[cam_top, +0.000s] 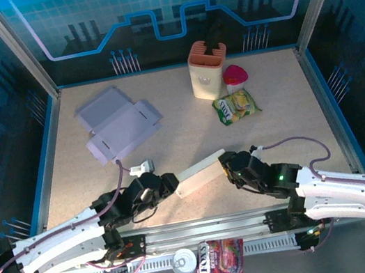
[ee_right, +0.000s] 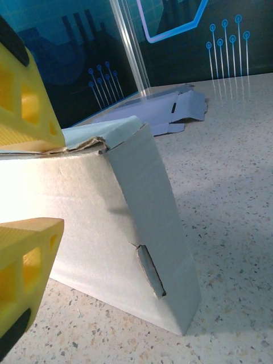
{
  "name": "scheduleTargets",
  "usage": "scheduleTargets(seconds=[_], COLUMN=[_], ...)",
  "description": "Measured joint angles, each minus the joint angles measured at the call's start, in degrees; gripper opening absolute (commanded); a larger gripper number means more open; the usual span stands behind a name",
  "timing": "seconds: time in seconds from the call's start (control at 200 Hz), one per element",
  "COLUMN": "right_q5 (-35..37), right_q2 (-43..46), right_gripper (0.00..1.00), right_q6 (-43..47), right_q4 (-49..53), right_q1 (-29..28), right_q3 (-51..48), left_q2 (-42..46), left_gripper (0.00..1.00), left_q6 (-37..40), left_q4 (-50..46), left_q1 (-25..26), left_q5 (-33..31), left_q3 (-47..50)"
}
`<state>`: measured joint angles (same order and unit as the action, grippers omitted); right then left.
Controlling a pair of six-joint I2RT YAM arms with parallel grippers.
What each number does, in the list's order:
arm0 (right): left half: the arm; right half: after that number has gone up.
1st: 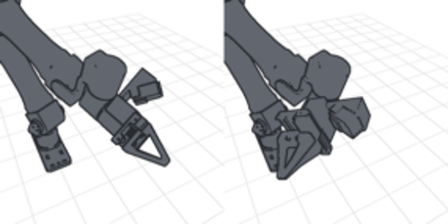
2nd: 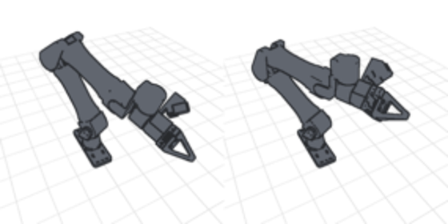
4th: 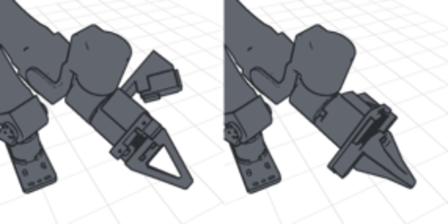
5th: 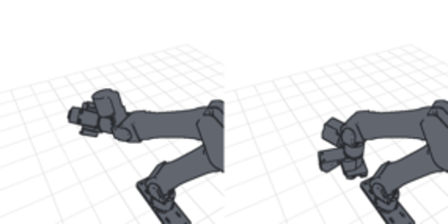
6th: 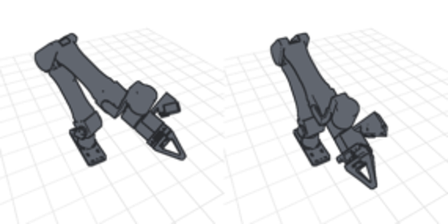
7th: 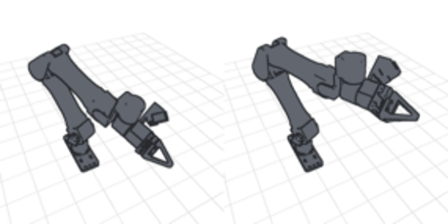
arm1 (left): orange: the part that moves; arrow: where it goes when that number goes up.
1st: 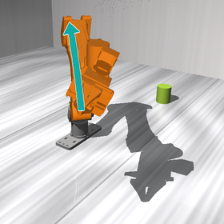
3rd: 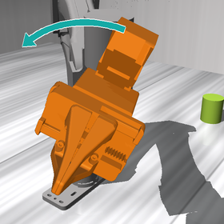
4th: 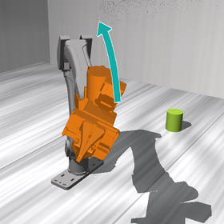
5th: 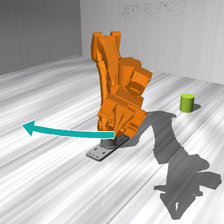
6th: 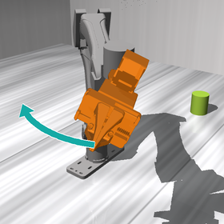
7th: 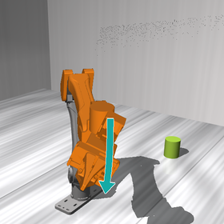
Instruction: Fold the paper box
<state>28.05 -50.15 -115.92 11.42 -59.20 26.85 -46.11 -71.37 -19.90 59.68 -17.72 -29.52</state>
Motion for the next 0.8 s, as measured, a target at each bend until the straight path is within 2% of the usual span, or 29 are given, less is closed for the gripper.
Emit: scheduleTargets(seconds=[0.12,0.405,0.645,0.795], right_q5=[0.0,0.0,0.0,0.9], right_q2=[-0.1,-0.4,-0.5,-0.4], right_gripper=[0.34,0.34,0.33,0.33], right_q6=[0.0,0.0,0.0,0.0], right_q4=[0.1,0.1,0.2,0.9], right_q1=[0.0,0.0,0.0,0.0], right_q3=[0.2,0.2,0.5,0.5], left_q2=[2.4,2.3,0.4,0.0], left_gripper=[0.42,0.36,0.2,0.15], left_q6=[0.9,0.3,-0.7,-1.9], left_q4=[-3.3,-3.9,-0.8,3.7], left_q1=[0.1,0.1,0.1,0.1], left_q5=[0.0,1.2,1.7,1.7], left_q3=[-0.7,-1.6,-0.2,1.6])
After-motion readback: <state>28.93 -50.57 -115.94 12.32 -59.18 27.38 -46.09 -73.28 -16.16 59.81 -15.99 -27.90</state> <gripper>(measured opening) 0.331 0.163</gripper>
